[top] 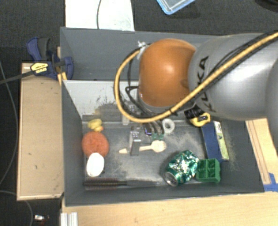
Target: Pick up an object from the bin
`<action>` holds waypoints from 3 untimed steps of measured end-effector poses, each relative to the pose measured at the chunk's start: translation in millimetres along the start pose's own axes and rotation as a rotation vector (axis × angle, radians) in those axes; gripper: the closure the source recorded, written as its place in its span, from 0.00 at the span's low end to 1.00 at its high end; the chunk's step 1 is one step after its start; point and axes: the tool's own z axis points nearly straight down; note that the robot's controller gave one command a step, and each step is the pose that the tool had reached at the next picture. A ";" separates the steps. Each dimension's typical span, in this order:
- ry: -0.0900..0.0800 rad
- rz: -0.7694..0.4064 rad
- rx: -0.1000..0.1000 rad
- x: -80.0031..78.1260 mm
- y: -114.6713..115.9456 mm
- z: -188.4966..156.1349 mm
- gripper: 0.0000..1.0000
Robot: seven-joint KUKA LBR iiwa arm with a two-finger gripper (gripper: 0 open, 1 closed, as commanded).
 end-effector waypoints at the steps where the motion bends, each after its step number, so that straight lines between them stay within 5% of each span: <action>1: -0.008 0.005 -0.001 -1.9 -1.0 -4.3 0.00; 2: -0.009 0.322 -0.003 13.1 13.1 25.8 0.00; 3: -0.006 0.381 -0.002 9.5 10.7 43.9 0.00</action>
Offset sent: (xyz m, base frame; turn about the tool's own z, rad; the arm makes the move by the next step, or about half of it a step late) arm -0.0212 0.0205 -0.0390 0.4384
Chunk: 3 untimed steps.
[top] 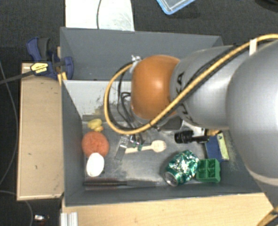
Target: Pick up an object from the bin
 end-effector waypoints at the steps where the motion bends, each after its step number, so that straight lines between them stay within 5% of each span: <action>1: 0.000 -0.308 -0.001 -10.6 2.0 15.6 0.00; 2: 0.001 -0.250 -0.001 -30.3 -54.0 20.7 0.00; 3: -0.004 -0.191 0.001 -37.1 -56.3 36.3 0.00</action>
Offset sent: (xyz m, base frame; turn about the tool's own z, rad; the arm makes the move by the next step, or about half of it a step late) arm 0.0073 -0.0879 -0.0231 -0.2260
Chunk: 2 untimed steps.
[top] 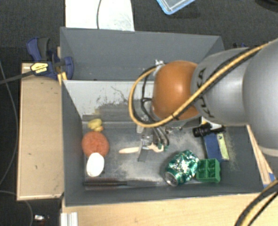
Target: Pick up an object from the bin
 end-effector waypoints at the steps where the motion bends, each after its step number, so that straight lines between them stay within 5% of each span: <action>1: 0.003 -0.221 -0.005 13.9 -29.3 -0.3 0.00; 2: 0.003 -0.364 -0.004 10.3 -56.7 0.6 0.00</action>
Offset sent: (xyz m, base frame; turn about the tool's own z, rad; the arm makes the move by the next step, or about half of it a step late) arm -0.0224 -0.0109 -0.0034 -0.2962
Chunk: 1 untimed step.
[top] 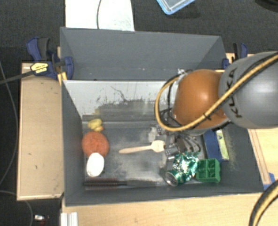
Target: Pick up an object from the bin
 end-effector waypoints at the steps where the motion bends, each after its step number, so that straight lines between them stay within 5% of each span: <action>1: 0.001 0.095 -0.001 6.3 -52.2 9.1 0.00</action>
Offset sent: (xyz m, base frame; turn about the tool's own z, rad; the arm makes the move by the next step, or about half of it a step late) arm 0.0141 -0.0433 -0.0248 0.0572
